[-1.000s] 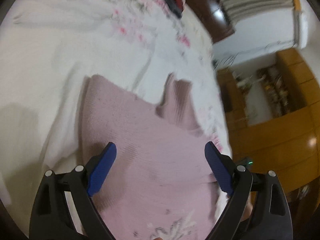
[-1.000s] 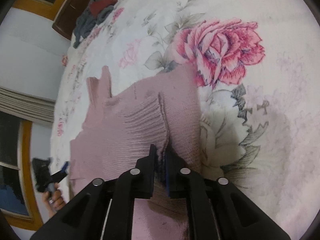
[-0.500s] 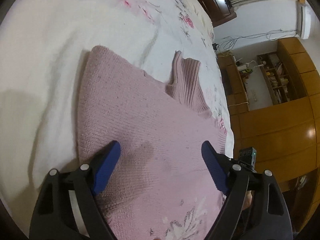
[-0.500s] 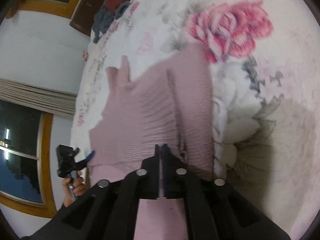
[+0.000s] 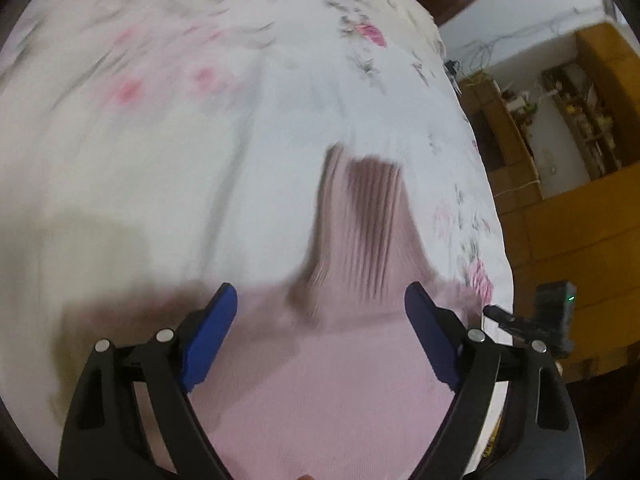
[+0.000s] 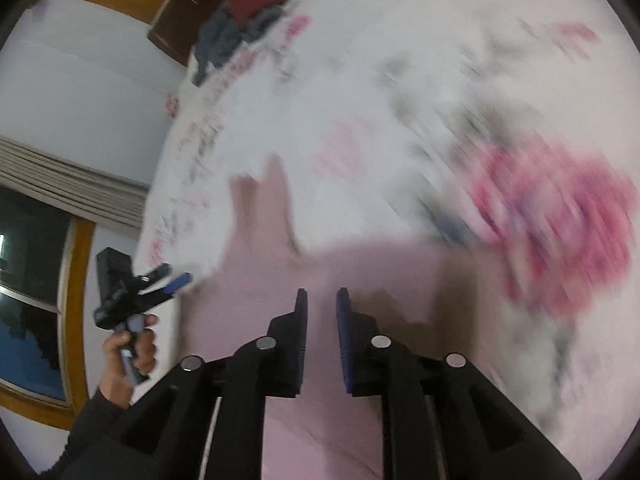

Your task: Fold small clothes

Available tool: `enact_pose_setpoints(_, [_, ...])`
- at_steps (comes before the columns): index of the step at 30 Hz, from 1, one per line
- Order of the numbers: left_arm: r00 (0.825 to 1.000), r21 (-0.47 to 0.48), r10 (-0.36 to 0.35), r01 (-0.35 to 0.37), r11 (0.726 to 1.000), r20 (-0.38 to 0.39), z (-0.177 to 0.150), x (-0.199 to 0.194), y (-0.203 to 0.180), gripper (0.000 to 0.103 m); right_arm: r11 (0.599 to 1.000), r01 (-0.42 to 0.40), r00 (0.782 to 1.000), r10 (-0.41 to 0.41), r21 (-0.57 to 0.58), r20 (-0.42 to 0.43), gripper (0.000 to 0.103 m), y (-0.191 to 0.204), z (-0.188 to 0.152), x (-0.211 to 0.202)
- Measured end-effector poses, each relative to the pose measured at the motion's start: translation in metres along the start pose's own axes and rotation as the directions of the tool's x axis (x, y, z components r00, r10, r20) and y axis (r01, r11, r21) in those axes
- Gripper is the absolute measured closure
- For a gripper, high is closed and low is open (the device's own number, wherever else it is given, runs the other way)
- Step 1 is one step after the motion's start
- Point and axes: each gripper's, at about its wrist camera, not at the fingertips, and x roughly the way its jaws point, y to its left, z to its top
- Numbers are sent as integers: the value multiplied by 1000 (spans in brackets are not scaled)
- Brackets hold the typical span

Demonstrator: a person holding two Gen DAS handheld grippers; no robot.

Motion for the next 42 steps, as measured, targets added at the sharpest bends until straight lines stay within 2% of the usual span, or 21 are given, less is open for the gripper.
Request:
enact_pose_setpoints(2, [1000, 15, 15, -15, 1000, -3, 20, 20, -9, 13, 1000, -17, 1000, 17, 0, -6, 83, 13, 22, 20])
enact_pose_setpoints(4, [1000, 2, 22, -22, 1000, -15, 31, 37, -9, 14, 1000, -25, 1000, 25, 13, -7, 74, 22, 43, 47])
enact_pose_setpoints(6, [999, 9, 33, -33, 999, -14, 42, 53, -8, 18, 999, -22, 1000, 23, 23, -11, 72, 27, 55, 70])
enact_pose_setpoints(8, [999, 6, 28, -28, 1000, -22, 50, 66, -6, 41, 1000, -19, 1000, 19, 11, -21, 71, 32, 64, 93])
enact_pose_setpoints(10, [1000, -6, 10, -10, 1000, -22, 58, 77, -3, 47, 1000, 9, 1000, -10, -9, -28, 71, 40, 72, 118])
enact_pose_setpoints(14, [999, 10, -10, 11, 1000, -37, 63, 91, -3, 47, 998, 48, 998, -50, -47, -38, 71, 44, 85, 147])
enact_pose_setpoints(17, [999, 20, -32, 32, 999, -34, 67, 97, -4, 50, 998, 34, 999, -35, -62, -27, 71, 49, 91, 155])
enact_pose_setpoints(18, [999, 17, -38, 38, 999, -28, 67, 97, -3, 55, 998, 29, 999, -30, -64, -25, 71, 52, 94, 159])
enact_pose_setpoints(20, [999, 10, -35, 35, 999, -24, 67, 98, -2, 83, 997, 21, 999, -24, -68, -34, 71, 56, 95, 167])
enact_pose_setpoints(22, [1000, 8, -24, 24, 1000, -14, 63, 95, -1, 95, 996, 25, 998, -30, -87, -53, 75, 62, 92, 173])
enact_pose_setpoints(23, [1000, 12, -26, 26, 1000, -1, 61, 91, -1, 96, 995, 29, 998, -35, -99, -54, 89, 65, 91, 174])
enact_pose_setpoints(24, [999, 16, -31, 31, 999, 18, 59, 83, -2, 96, 992, 43, 998, -48, -121, -42, 91, 68, 89, 170])
enact_pose_setpoints(29, [991, 23, -83, 81, 996, 105, 54, 36, -13, 97, 990, 39, 998, -33, -138, 47, 92, 77, 84, 130])
enact_pose_setpoints(35, [984, 146, -134, 117, 982, 118, 28, -27, -55, 97, 979, -5, 995, 24, -204, 92, 93, 109, 61, 73])
enact_pose_setpoints(39, [984, 233, -139, 111, 966, 109, -3, -61, -83, 97, 960, -26, 994, 55, -280, 96, 93, 133, 24, 38])
enact_pose_setpoints(42, [987, 282, -122, 89, 955, 100, -35, -80, -92, 97, 941, -5, 994, 42, -339, 101, 93, 143, -9, 20])
